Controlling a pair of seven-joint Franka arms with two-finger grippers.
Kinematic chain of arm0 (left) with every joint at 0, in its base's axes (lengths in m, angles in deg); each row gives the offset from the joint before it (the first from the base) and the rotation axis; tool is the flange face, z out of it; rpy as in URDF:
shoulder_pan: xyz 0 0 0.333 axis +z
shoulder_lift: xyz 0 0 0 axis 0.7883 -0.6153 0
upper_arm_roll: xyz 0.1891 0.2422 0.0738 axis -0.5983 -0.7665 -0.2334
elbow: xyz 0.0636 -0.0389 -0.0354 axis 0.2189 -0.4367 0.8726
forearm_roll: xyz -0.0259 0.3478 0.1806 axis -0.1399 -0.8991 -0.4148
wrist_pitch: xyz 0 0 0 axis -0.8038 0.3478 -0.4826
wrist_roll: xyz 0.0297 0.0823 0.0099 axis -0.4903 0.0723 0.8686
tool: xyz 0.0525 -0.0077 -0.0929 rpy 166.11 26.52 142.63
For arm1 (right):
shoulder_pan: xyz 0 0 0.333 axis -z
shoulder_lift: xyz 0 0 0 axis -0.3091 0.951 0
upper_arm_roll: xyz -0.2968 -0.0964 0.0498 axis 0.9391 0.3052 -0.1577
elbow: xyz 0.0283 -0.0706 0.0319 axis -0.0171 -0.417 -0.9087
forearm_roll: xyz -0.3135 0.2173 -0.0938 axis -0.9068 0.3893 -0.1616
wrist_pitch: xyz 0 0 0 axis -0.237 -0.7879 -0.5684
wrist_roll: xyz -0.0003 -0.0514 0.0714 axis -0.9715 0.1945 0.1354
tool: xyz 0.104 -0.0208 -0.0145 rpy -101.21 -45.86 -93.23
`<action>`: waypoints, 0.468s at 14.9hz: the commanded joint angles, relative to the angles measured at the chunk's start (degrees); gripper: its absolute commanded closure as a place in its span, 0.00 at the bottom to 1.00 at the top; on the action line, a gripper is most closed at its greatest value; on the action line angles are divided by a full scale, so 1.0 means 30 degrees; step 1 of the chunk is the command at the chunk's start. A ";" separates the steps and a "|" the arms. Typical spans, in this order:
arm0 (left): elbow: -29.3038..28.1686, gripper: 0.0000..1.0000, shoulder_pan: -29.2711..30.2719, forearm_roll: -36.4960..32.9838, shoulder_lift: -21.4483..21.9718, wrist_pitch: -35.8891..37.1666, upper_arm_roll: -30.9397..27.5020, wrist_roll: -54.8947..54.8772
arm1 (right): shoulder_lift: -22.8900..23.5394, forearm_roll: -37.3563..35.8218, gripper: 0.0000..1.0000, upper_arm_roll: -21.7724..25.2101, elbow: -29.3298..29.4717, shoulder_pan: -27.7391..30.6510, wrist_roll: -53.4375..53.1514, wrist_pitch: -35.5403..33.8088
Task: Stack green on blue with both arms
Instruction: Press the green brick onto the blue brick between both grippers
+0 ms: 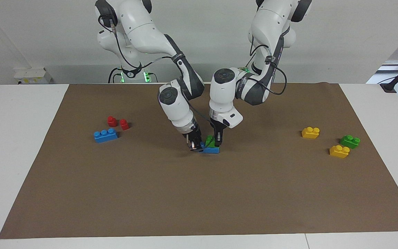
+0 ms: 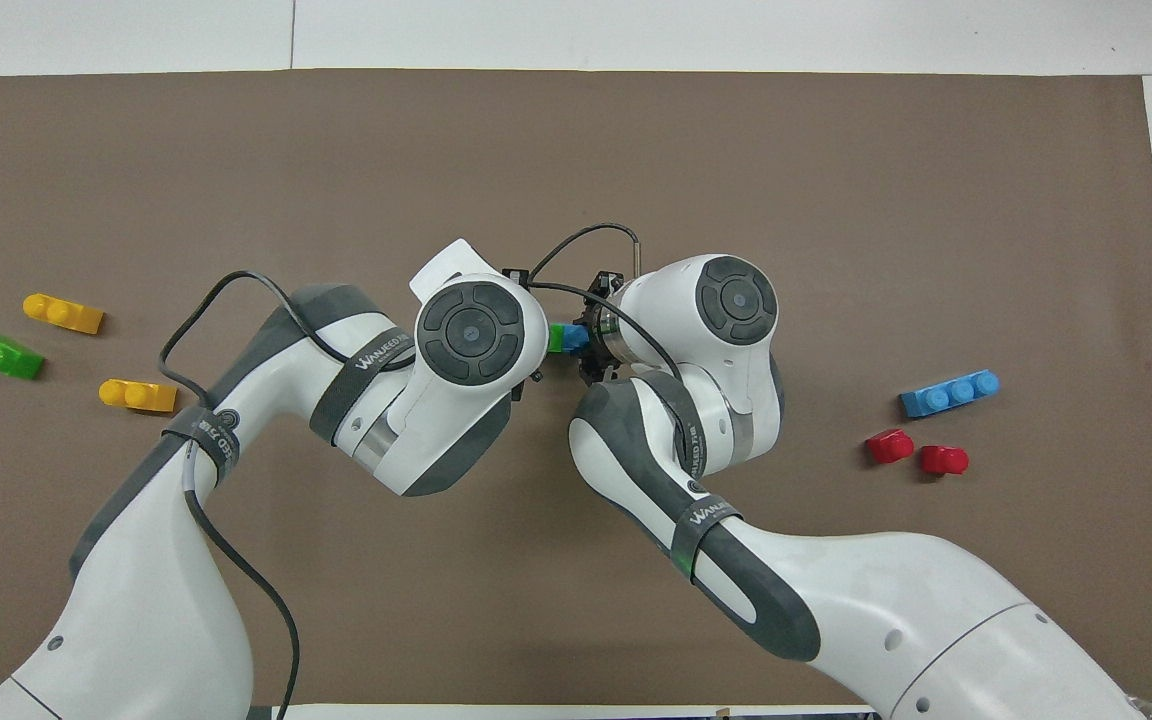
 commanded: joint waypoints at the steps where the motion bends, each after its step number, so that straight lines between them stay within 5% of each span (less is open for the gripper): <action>1: 0.0295 1.00 -0.0516 -0.1467 -0.0776 -0.0103 -0.0199 0.1411 | 0.0088 0.0128 1.00 0.0119 -0.0557 0.0130 0.0767 0.0614; 5: 0.0469 1.00 -0.0489 -0.1764 -0.0778 -0.0162 -0.0228 0.1416 | 0.0117 0.0128 1.00 0.0119 -0.0557 0.0188 0.0797 0.0643; 6: 0.0645 0.78 -0.0460 -0.1764 -0.0807 -0.0133 -0.0199 0.1356 | 0.0118 0.0128 1.00 0.0119 -0.0557 0.0188 0.0768 0.0643; 7: 0.0675 0.01 -0.0401 -0.1793 -0.0779 -0.0046 -0.0199 0.1298 | 0.0118 0.0128 1.00 0.0119 -0.0557 0.0188 0.0768 0.0614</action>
